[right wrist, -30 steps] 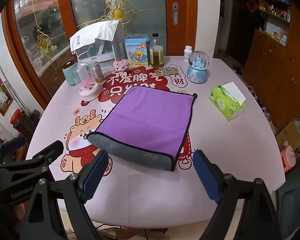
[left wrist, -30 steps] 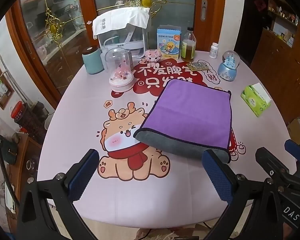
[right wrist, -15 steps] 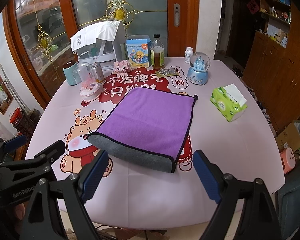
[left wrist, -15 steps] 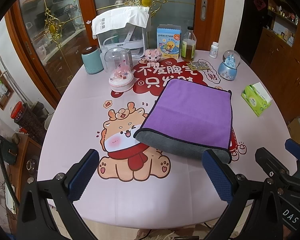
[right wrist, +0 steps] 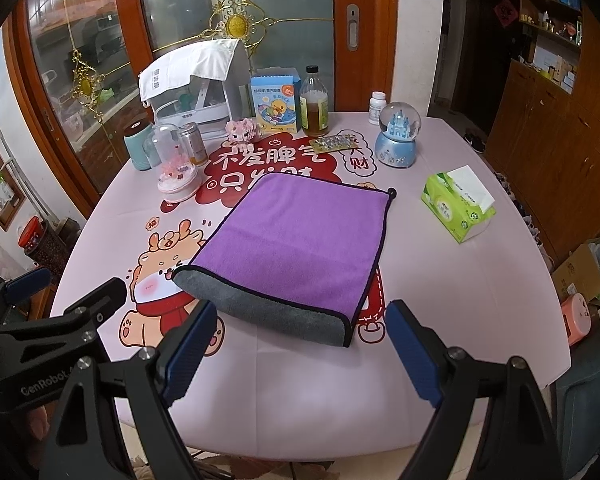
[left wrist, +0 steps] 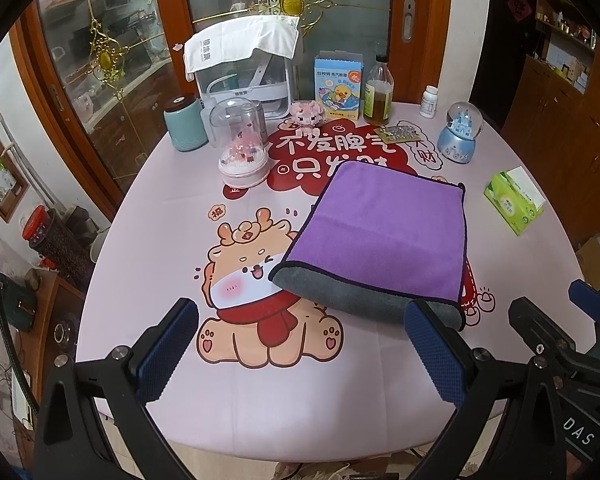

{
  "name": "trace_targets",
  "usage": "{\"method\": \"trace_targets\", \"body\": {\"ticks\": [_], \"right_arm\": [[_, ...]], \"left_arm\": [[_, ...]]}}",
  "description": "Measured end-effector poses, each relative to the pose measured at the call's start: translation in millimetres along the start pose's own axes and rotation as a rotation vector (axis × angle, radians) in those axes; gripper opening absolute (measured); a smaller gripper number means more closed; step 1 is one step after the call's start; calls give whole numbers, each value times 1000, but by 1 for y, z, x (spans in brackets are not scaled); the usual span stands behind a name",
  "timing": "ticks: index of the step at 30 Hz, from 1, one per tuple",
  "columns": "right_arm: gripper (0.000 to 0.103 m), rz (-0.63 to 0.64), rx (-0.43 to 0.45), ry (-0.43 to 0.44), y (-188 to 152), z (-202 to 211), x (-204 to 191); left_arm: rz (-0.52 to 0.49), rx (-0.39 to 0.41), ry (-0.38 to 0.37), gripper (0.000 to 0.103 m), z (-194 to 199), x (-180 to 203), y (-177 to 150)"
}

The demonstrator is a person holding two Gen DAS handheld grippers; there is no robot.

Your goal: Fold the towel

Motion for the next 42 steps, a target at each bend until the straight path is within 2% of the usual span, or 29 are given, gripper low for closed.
{"method": "trace_targets", "body": {"ticks": [42], "right_arm": [[87,-22,1,-12,-9,4,-7]], "left_arm": [[-32,4,-6,102,1,-6,5]]}}
Point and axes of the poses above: each gripper's, at about its wrist camera, not at the fingertips, and z roughly against the way its jaws point, x to its right, y to its top, the point moved 8 cm from there along -z, roughly the way its jaws point, and after that the axes turned 6 degrees about -y, right-handed, at the moved point
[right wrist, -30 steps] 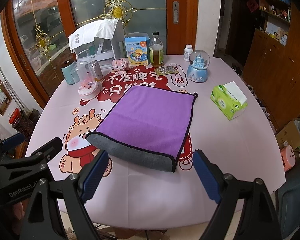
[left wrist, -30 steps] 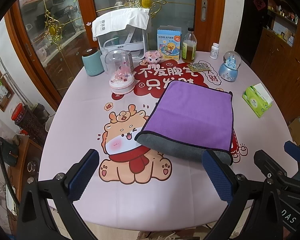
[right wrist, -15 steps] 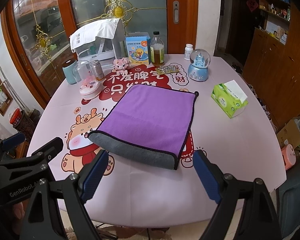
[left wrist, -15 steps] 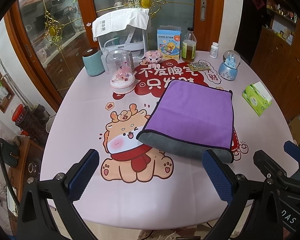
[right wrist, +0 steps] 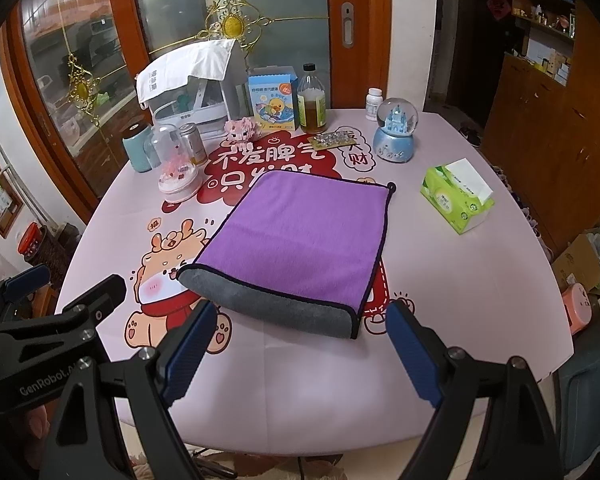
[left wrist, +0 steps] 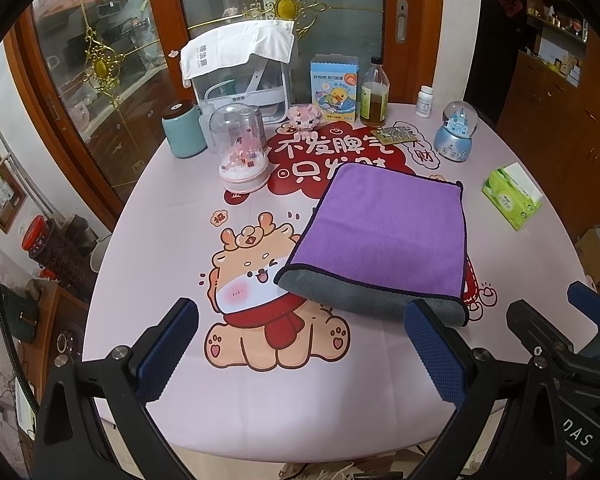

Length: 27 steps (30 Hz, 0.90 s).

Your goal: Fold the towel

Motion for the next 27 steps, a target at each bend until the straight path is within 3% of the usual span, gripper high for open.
{"method": "trace_targets", "body": {"ticks": [18,27], "right_arm": [[87,-26,-7,-8,10,-2,-7],[87,-49,-12,-15,15,-7,-24]], "left_arm": [[-30,-3,-13,102,0,-11,9],[-49,-26,-61,102,-15,-27,16]]}}
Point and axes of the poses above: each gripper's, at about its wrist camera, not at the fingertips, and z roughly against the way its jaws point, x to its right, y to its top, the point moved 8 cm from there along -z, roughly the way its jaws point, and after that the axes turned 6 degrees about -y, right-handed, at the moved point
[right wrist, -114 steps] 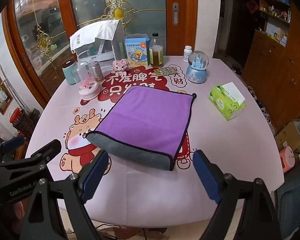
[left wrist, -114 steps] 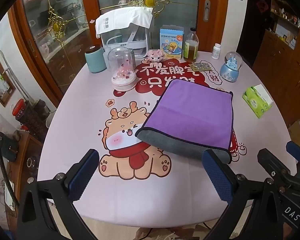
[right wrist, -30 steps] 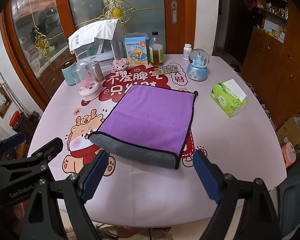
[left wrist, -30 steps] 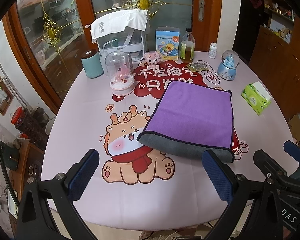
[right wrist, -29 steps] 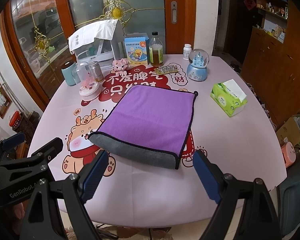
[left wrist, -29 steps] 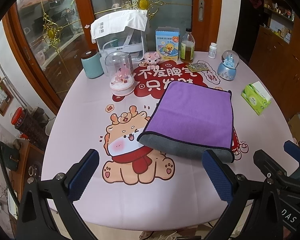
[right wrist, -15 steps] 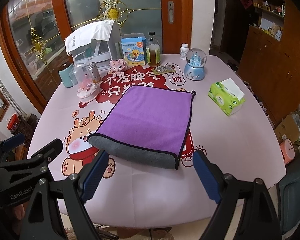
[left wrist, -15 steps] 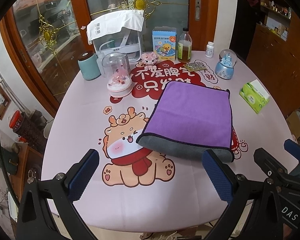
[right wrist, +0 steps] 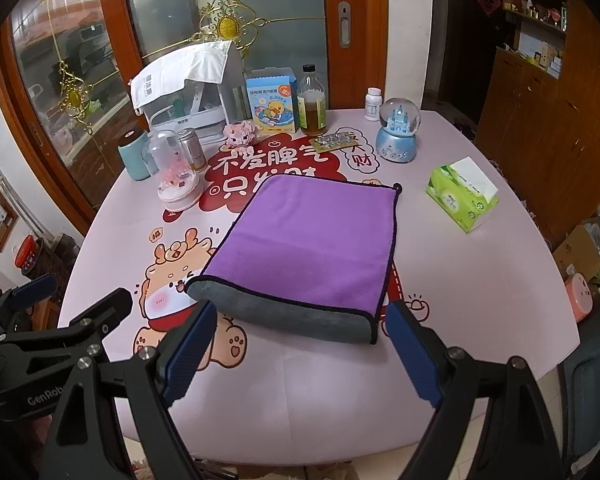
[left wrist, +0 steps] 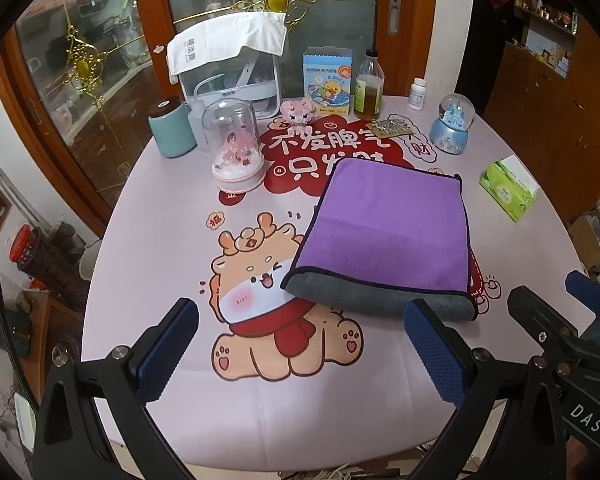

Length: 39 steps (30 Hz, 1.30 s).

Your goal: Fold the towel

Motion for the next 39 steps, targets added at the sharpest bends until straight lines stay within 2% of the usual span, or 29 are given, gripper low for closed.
{"method": "trace_targets", "body": {"ticks": [7,10,13,17,20,24,28,31,35,39], "right_arm": [[87,-28,-3,-22,-5,-9,-6],[87,-44,-8,-40,-7,-15,1],[87,-53,-18,-69,-12,-26,12],[83,-55,-50,-89,-25,-48,32],[76,-35,-78,-73,-33,-69,45],[68,-5,-134,-54,-43,-103,62],[57,5,-197,7,-50,-142,74],[51,4,-240,51,-56,-163,76],[42,14,-297,108,-63,-184,75],[39,5,-333,162,-64,-197,73]], "left_arm": [[-57,27,-29,102,-13,-9,10],[-130,46,-20,102,-26,-10,13],[-211,22,-40,102,-44,-7,10],[-269,-53,-116,102,-77,-8,4],[-258,-105,-188,101,-104,-13,2],[-258,-138,-242,97,-139,-22,1],[-262,-200,-320,87,-173,-27,-3],[-261,-241,-376,84,-189,-25,-6],[-286,-285,-418,76,-206,-17,-9],[-323,-327,-439,67,-220,-9,-14]]}}
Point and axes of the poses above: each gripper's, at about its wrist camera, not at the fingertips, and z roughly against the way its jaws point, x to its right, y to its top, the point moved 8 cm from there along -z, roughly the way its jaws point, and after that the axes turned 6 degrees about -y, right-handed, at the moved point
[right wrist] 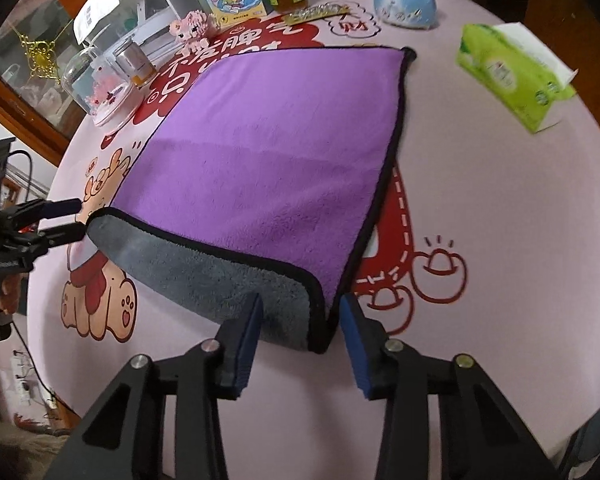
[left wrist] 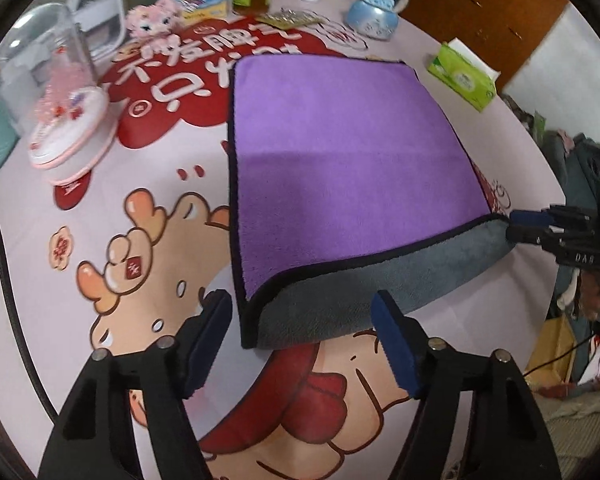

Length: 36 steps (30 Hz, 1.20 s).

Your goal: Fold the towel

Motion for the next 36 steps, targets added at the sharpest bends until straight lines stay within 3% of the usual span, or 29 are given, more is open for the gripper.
{"method": "trace_targets", "body": {"ticks": [3,15,20,24,28,36], "right_arm": [[33,-4,-20,29,3,-6,-1],[16,-3,-63,79,5,-20,4],[13,-10,-71,90,4,-21,5],[7,-12,-68,97,5,-21,5],[5,-10,-60,97,4,-17,4],[4,-6,30,51,14,8,4]], "left_arm": [[12,-33,-26,60,-9,-4,1],[41,-100,-69,53,-26,-22,-1],[47,-105,-98,41,-33,-23,1],[34,-118,-99,15,-32,-20,-1],[-1,-118,-52,6,-31,-15,-2],[-54,-17,90,5,-2,-8,22]]}}
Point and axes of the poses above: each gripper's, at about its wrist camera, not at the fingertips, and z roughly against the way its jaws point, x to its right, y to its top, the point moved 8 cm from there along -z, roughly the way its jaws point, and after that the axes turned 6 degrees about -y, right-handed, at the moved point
